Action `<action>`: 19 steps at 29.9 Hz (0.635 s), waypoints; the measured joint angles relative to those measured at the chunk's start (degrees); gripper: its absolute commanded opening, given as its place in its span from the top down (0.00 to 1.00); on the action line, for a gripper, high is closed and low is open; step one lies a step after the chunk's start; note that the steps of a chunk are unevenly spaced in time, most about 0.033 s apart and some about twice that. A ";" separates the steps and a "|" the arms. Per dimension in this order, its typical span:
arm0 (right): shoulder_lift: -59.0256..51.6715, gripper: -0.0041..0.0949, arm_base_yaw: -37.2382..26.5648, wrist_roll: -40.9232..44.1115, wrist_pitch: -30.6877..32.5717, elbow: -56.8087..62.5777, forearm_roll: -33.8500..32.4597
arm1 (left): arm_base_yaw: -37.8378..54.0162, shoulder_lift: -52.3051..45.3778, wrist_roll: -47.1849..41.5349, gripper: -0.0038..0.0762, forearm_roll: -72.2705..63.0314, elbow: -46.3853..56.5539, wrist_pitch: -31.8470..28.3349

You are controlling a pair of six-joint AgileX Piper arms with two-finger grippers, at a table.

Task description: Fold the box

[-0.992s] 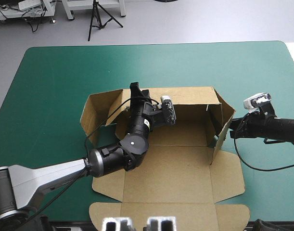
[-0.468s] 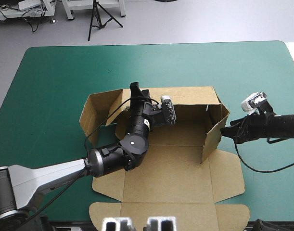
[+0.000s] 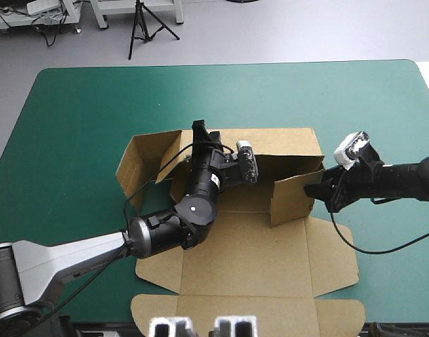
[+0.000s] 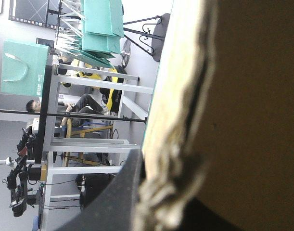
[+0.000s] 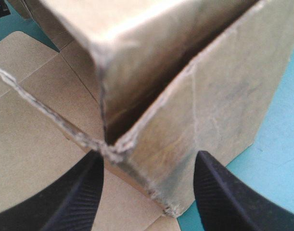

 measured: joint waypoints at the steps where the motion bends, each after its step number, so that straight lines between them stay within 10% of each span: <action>1: 0.00 0.43 1.31 -0.05 -1.38 0.00 0.06 | 0.00 0.00 0.07 0.96 0.00 0.00 0.00; 19: 0.23 0.52 6.67 -0.44 -21.21 0.05 3.68 | 0.17 0.00 1.00 0.96 0.12 0.00 -2.08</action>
